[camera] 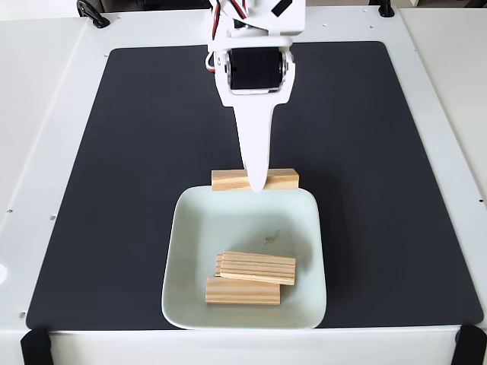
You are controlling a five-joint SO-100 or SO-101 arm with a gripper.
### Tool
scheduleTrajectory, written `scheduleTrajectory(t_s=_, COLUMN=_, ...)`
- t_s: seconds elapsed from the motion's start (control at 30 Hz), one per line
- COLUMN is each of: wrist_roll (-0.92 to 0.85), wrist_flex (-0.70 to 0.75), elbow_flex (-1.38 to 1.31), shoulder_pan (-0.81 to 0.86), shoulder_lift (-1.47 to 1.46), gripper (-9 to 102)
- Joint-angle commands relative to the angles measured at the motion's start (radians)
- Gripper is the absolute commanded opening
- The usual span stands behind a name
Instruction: Pick up the wooden block and place them on the plate.
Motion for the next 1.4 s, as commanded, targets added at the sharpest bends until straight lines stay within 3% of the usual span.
scheduleTrajectory(t_s=0.0, wrist_roll=-0.006, wrist_flex=-0.014, elbow_flex=-0.044, shoulder_pan=0.002, shoulder_lift=0.017, gripper=0)
scheduleTrajectory(t_s=0.27, wrist_roll=-0.006, wrist_flex=-0.012, elbow_flex=-0.043, shoulder_pan=0.002, shoulder_lift=0.018, gripper=5)
scheduleTrajectory(t_s=0.53, wrist_roll=-0.006, wrist_flex=0.063, elbow_flex=-0.046, shoulder_pan=0.003, shoulder_lift=0.018, gripper=41)
scheduleTrajectory(t_s=0.63, wrist_roll=-0.006, wrist_flex=0.112, elbow_flex=-0.046, shoulder_pan=0.003, shoulder_lift=0.018, gripper=49)
scheduleTrajectory(t_s=1.23, wrist_roll=-0.018, wrist_flex=0.106, elbow_flex=-0.046, shoulder_pan=-0.005, shoulder_lift=0.018, gripper=49)
scheduleTrajectory(t_s=1.37, wrist_roll=-0.011, wrist_flex=0.104, elbow_flex=-0.046, shoulder_pan=-0.005, shoulder_lift=0.018, gripper=39)
